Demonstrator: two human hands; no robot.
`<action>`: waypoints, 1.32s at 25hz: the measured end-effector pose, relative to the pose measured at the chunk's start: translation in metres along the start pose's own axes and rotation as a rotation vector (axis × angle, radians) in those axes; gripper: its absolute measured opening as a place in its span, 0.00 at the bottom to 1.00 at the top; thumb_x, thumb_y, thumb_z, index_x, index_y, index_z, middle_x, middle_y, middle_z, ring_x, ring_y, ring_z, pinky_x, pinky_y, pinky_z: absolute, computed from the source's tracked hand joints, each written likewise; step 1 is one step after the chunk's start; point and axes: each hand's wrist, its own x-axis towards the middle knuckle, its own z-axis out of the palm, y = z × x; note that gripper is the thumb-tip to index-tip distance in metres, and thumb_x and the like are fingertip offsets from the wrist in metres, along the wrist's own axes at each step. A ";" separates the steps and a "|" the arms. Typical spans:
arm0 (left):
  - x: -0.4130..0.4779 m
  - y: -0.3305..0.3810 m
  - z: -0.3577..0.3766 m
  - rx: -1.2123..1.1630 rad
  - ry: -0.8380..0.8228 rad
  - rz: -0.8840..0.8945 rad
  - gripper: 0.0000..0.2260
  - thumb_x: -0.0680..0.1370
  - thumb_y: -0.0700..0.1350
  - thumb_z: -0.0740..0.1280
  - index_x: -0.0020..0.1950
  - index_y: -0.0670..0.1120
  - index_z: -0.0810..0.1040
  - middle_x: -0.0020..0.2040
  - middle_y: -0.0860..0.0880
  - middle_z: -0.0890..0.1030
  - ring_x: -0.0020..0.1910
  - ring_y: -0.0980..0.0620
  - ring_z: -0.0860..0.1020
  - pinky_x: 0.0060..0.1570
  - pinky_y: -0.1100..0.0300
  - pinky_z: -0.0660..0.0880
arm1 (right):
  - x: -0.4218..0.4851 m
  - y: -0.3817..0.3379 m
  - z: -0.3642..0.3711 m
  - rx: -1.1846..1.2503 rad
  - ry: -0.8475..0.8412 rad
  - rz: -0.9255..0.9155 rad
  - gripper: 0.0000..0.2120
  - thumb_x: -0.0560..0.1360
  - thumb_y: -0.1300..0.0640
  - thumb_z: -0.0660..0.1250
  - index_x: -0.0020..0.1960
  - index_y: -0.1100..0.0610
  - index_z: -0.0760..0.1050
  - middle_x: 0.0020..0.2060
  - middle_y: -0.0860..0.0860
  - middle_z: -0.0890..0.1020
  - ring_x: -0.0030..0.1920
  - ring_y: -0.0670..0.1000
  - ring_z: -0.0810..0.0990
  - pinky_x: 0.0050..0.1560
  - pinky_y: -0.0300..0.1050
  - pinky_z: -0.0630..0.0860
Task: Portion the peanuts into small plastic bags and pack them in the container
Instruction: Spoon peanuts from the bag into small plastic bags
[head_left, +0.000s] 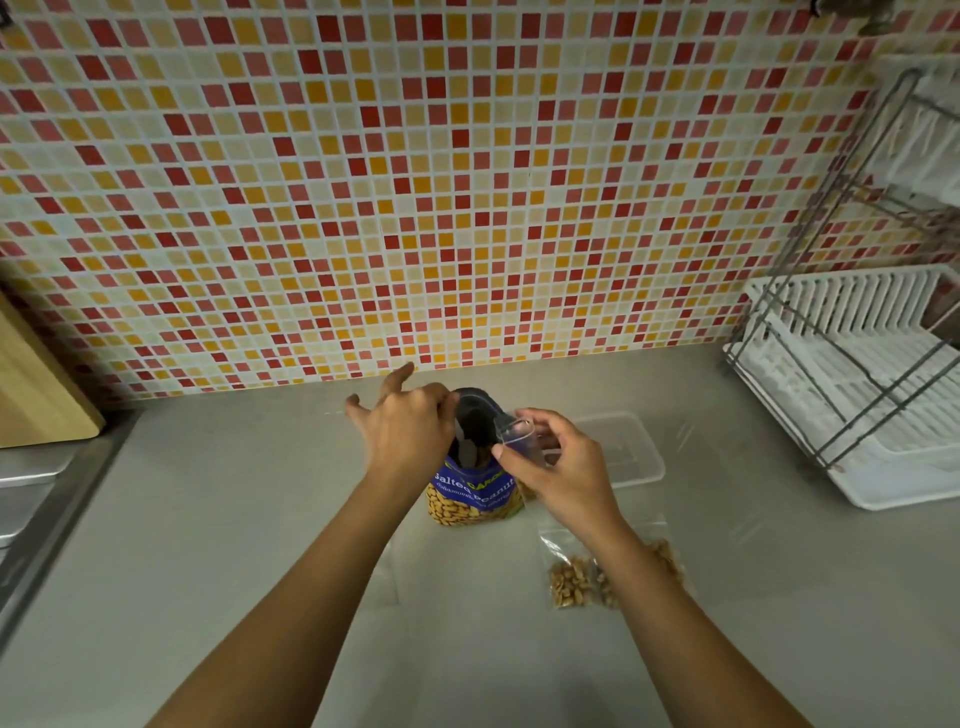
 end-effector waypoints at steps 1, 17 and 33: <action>-0.001 0.001 0.001 0.015 -0.049 -0.013 0.13 0.80 0.52 0.59 0.55 0.50 0.81 0.69 0.46 0.72 0.73 0.50 0.63 0.66 0.37 0.55 | -0.001 0.000 0.000 0.004 -0.003 -0.002 0.19 0.67 0.51 0.74 0.57 0.49 0.75 0.47 0.41 0.80 0.50 0.41 0.78 0.45 0.32 0.76; 0.006 -0.003 0.007 -0.376 -0.139 -0.256 0.11 0.79 0.49 0.61 0.45 0.48 0.81 0.42 0.49 0.80 0.44 0.48 0.76 0.56 0.39 0.72 | -0.002 0.001 0.000 -0.010 -0.007 -0.014 0.22 0.68 0.52 0.74 0.60 0.53 0.74 0.48 0.43 0.80 0.49 0.38 0.76 0.39 0.25 0.73; 0.005 -0.013 -0.002 -0.714 -0.114 -0.398 0.12 0.79 0.48 0.61 0.44 0.45 0.80 0.45 0.45 0.81 0.48 0.47 0.76 0.48 0.50 0.73 | -0.002 0.017 -0.005 0.180 -0.013 0.025 0.19 0.68 0.52 0.74 0.57 0.46 0.74 0.52 0.44 0.81 0.57 0.47 0.78 0.50 0.41 0.79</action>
